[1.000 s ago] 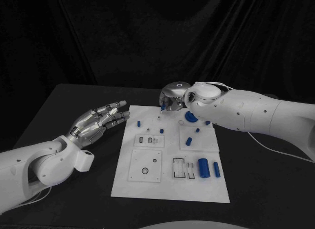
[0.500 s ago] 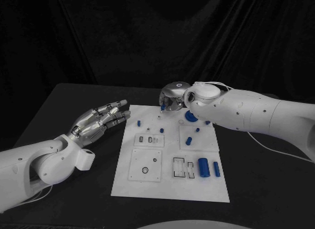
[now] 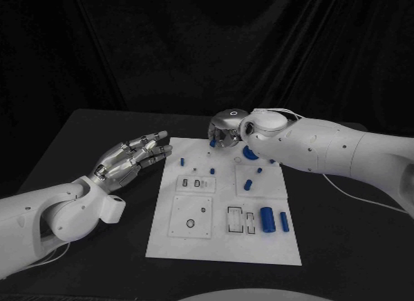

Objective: Assemble the parts on the task board

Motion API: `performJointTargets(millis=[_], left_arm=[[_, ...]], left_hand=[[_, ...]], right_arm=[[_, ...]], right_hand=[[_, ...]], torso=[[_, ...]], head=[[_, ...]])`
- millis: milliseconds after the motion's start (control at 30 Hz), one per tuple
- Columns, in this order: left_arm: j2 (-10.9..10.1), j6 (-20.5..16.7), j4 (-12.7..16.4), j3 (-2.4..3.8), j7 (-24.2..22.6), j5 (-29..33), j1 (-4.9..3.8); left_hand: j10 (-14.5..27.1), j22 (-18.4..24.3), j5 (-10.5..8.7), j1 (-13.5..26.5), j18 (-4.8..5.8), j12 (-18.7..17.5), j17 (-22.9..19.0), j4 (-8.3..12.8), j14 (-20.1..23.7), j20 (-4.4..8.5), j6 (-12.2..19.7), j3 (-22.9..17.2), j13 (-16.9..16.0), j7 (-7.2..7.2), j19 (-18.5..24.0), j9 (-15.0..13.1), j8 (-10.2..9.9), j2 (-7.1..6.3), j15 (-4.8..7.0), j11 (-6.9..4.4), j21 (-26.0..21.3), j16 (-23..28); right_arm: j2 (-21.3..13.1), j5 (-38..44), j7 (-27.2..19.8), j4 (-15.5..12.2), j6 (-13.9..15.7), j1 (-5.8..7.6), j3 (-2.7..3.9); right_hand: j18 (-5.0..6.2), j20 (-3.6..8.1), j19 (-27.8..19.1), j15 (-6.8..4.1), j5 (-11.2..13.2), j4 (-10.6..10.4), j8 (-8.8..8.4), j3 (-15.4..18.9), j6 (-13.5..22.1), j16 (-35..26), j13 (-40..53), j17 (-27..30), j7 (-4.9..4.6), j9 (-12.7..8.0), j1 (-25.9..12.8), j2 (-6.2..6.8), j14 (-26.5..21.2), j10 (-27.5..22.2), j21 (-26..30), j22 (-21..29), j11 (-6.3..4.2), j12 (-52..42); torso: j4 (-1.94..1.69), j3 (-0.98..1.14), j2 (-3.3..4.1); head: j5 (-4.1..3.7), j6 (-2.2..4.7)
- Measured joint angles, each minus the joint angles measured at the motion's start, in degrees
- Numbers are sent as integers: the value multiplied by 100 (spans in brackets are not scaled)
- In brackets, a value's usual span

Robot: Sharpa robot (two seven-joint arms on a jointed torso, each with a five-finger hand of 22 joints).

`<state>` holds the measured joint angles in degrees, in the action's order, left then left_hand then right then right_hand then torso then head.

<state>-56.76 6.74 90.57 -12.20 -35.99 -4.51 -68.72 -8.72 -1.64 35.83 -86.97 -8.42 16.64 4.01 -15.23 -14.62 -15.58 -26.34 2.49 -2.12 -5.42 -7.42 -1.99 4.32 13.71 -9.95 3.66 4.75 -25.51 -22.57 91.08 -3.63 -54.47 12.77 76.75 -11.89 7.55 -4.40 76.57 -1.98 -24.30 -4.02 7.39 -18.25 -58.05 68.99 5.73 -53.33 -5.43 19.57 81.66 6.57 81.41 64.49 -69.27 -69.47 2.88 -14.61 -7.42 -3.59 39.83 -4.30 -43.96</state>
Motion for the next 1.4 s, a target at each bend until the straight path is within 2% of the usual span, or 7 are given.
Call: performJointTargets(millis=[400,567,667,767,967,1133,1400], left_arm=[[17,29,-11,0,27,0,0],[17,38,-17,0,43,0,0],[17,44,-20,0,54,0,0],[16,47,-21,0,62,0,0],[5,53,-26,0,75,0,0],[-19,59,-29,-1,82,0,0],[-77,61,-11,-1,91,-1,1]], left_hand=[[8,0,0,0,0,0,0,0,0,0,0,0,0,0,0,0,0,0,0,8,0,0],[32,0,0,0,0,0,0,0,1,0,1,0,0,0,0,0,0,0,-1,27,0,0],[32,0,0,0,0,0,0,0,9,0,1,0,0,0,0,0,0,0,-9,27,0,0],[32,0,0,0,0,0,0,0,9,0,1,0,0,-1,0,0,0,0,-9,27,0,0],[32,0,0,0,-1,0,0,0,9,0,1,0,0,-1,0,0,0,0,-9,27,0,0],[32,0,0,0,-1,0,0,0,9,0,1,0,0,-1,0,0,0,0,-9,27,0,0],[32,0,0,0,-1,0,0,0,10,0,1,0,0,-1,0,0,0,0,-10,27,0,0]], right_arm=[[70,0,4,59,-57,-34,1],[83,-1,28,64,-89,-39,3],[81,-1,68,67,-136,-48,1],[64,-1,116,67,-179,-51,-1],[-70,-1,178,13,-169,-51,0],[-350,-1,170,-272,43,-6,-4],[-1198,-2,162,-1206,388,311,2]], right_hand=[[0,1,-2,19,1,0,-1,0,1,-66,-45,7,-1,1,0,0,-23,-3,1,1,2,114],[0,40,-43,-18,275,-1,-13,-1,151,-128,-84,87,62,133,0,0,-65,-218,6,8,106,269],[1,-49,-328,91,674,-1,-307,0,894,-402,-133,441,308,99,-1,1,-341,-1010,333,237,213,642],[2,-93,-544,122,885,0,-307,1,1691,-515,-132,656,404,-122,-1,1,-599,-1714,549,368,241,779],[5,-120,-858,169,889,47,-307,270,2574,-884,-131,1152,544,-548,0,0,-985,-2281,1080,676,219,778],[5,-133,-934,148,976,16,-306,414,2389,-886,-93,1153,494,-555,1,-1,-1037,-2409,1144,675,260,494],[5,-152,-994,142,976,-182,-211,626,1661,-887,323,1325,268,-569,104,-108,-1145,-1889,1327,704,214,-547]], torso=[[1,-1,3],[2,-1,3],[2,-1,3],[4,-1,3],[4,0,0],[4,1,-1],[9,1,-5]], head=[[1,2],[1,-1],[1,-9],[1,-17],[8,-9],[-10,25],[36,63]])
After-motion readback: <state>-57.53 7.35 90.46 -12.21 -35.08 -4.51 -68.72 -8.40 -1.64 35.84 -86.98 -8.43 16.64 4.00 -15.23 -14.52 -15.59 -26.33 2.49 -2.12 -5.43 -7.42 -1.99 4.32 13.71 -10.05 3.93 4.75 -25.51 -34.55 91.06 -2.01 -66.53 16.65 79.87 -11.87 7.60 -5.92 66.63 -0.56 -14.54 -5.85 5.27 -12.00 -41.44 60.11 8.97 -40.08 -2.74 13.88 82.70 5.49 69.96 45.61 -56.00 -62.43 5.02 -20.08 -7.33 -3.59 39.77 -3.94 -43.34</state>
